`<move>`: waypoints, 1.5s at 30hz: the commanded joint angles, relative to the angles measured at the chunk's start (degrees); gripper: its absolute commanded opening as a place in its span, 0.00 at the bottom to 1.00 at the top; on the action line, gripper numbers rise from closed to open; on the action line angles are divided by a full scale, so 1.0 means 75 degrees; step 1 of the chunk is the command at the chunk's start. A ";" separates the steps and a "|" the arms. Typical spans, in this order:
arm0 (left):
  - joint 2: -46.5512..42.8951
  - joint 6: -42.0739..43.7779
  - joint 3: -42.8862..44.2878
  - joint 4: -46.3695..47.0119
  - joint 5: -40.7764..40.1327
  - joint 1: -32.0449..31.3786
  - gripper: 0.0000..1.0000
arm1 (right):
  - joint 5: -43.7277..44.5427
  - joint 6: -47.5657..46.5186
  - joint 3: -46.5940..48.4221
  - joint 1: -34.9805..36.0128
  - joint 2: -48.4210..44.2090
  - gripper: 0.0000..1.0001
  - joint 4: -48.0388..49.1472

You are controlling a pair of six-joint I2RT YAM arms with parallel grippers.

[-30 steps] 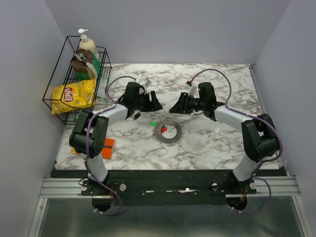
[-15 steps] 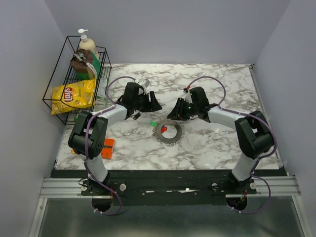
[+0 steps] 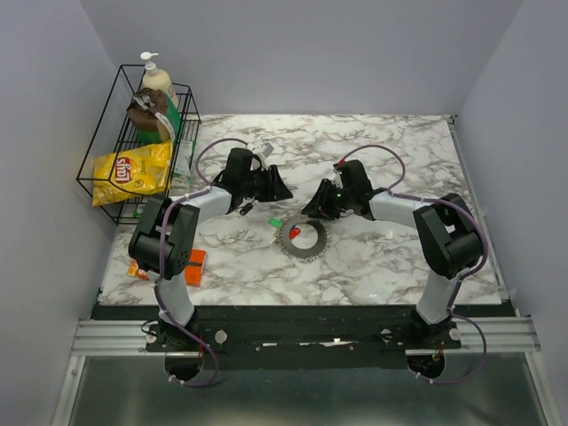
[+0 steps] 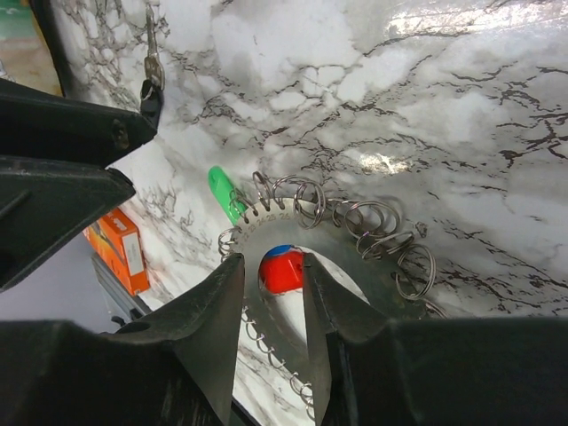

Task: Put the keys on the keyring

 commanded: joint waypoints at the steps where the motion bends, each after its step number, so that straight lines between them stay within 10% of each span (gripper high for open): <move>1: 0.0277 -0.0006 0.0255 0.0059 0.0314 -0.0078 0.46 | 0.0137 0.0303 -0.0022 -0.0006 0.0350 0.41 0.0240; 45: 0.1180 0.0041 -0.0085 0.0281 0.0044 -0.0465 0.23 | 0.0394 0.1042 0.0072 -0.0146 0.1089 0.25 0.1412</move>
